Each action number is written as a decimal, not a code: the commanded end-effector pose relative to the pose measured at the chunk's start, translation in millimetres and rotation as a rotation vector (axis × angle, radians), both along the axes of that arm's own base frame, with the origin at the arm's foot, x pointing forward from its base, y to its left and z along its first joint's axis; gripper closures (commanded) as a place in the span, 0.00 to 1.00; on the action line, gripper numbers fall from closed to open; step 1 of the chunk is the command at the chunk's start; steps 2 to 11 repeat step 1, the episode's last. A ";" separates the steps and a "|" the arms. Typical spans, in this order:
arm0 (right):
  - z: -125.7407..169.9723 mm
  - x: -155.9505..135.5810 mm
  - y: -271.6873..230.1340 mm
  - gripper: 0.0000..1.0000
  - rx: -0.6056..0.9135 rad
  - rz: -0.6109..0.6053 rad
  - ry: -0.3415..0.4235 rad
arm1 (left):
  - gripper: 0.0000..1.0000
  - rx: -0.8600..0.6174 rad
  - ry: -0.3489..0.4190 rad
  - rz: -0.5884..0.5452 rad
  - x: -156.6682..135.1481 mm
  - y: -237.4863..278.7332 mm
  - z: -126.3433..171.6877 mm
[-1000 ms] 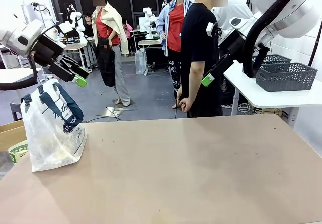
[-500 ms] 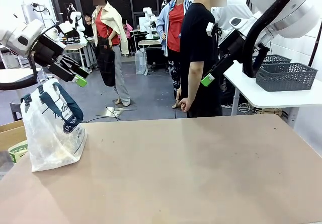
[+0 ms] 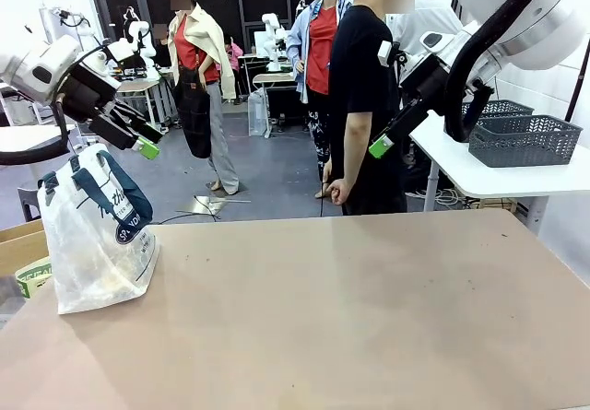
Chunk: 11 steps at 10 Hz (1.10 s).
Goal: Transfer purchased items from the store into the shopping bag.
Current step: Move the Reusable shopping bag to the right side of the table.
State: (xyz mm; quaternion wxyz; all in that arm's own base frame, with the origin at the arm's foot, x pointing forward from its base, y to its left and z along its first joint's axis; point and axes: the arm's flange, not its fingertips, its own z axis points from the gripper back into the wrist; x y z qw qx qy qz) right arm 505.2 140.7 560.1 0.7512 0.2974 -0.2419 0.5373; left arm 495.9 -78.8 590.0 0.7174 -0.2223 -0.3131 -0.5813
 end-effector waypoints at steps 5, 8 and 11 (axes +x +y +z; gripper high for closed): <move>-0.6 -0.4 1.4 0.00 -0.004 -0.012 -0.007 | 0.00 -0.009 -0.003 0.012 0.4 -0.4 -0.8; -0.6 -0.4 1.4 0.00 -0.004 -0.012 -0.007 | 0.00 -0.009 -0.003 0.012 0.4 -0.4 -0.8; -0.6 -0.4 1.4 0.00 -0.004 -0.012 -0.007 | 0.00 -0.009 -0.003 0.012 0.4 -0.4 -0.8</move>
